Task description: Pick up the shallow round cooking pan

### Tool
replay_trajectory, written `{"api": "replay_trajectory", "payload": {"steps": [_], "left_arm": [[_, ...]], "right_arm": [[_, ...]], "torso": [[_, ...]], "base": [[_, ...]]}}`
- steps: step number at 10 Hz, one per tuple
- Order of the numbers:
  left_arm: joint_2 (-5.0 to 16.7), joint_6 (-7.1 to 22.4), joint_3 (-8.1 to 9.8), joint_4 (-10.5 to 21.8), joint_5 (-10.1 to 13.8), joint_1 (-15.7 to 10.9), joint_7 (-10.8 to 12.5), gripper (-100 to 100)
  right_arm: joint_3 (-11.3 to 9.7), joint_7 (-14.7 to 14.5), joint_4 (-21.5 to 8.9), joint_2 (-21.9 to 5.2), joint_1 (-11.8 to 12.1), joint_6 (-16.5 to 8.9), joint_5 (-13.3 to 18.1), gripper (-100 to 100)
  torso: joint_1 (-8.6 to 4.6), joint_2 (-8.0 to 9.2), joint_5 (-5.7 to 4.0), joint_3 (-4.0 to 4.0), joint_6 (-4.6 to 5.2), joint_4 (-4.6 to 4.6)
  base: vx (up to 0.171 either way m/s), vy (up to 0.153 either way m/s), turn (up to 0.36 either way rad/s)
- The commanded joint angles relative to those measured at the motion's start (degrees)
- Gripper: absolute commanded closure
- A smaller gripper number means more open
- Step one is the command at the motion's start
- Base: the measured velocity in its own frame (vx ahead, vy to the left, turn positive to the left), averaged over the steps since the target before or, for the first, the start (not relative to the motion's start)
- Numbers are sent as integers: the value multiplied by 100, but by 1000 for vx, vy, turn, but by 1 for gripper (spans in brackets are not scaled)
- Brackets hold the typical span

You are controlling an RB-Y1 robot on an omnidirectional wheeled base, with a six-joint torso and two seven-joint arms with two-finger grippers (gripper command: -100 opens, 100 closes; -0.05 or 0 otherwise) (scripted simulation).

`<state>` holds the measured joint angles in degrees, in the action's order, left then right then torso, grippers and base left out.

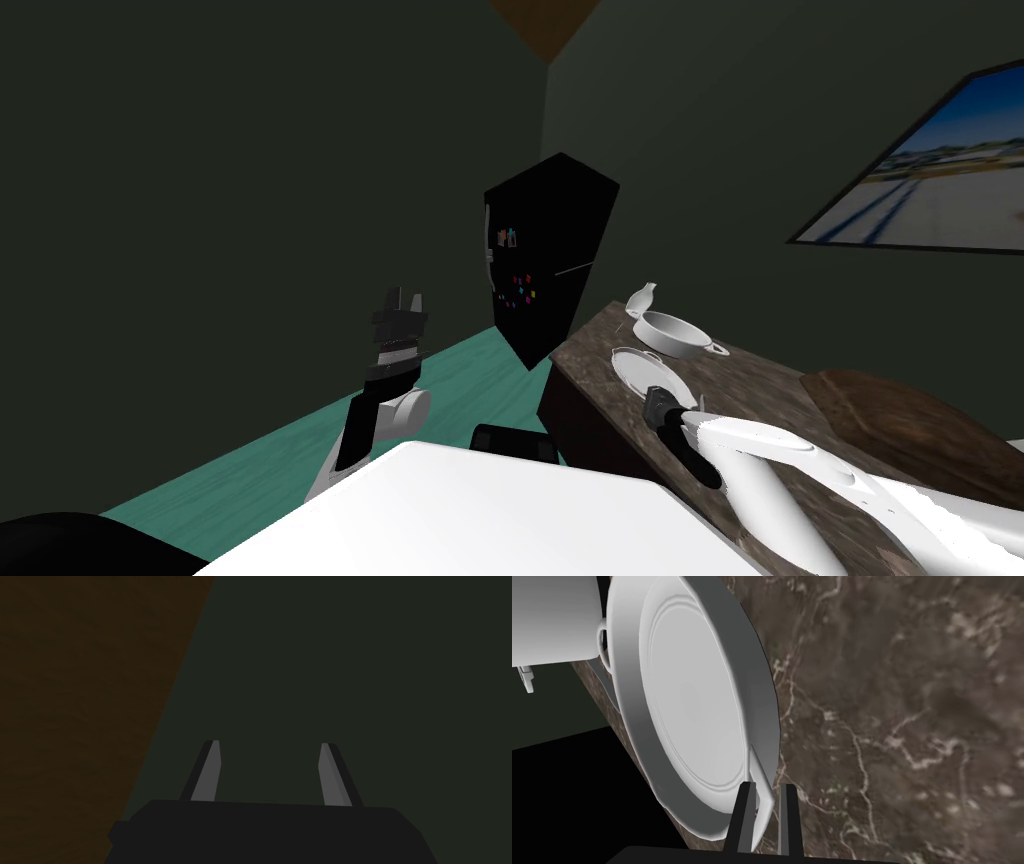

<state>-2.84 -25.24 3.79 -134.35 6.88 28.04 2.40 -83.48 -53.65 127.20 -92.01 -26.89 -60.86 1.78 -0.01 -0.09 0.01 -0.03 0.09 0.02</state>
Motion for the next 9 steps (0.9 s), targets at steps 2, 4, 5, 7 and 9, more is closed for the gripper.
{"api": "replay_trajectory", "payload": {"steps": [2, 4, 5, 7, 9], "left_arm": [[0, 0, 0, 0, 0, 0, 0, 0], [0, 0, 0, 0, 0, 0, 0, 0], [0, 0, 0, 0, 0, 0, 0, 0], [0, 0, 0, 0, 0, 0, 0, 0], [0, 0, 0, 0, 0, 0, 0, 0]], "right_arm": [[7, 3, -8, -7, -6, -10, 2, 100], [6, 2, -7, -6, -5, -9, 3, 0], [-37, -18, 181, -109, -73, -64, -32, 100], [-83, -29, 361, -221, -138, -118, -57, 100], [-73, -21, 301, -193, -115, -89, -46, 0]], "torso": [[0, 1, -5, -2, 0, -4], [2, 2, -3, 0, 1, -3], [2, 3, -2, 0, 1, -3], [14, 12, 3, 6, 3, 0], [13, 10, 4, 5, 1, 0]], "base": [[0, 0, 0], [0, 0, 0], [-7, 8, -37], [-12, 19, -43], [-3, 4, -3]]}}
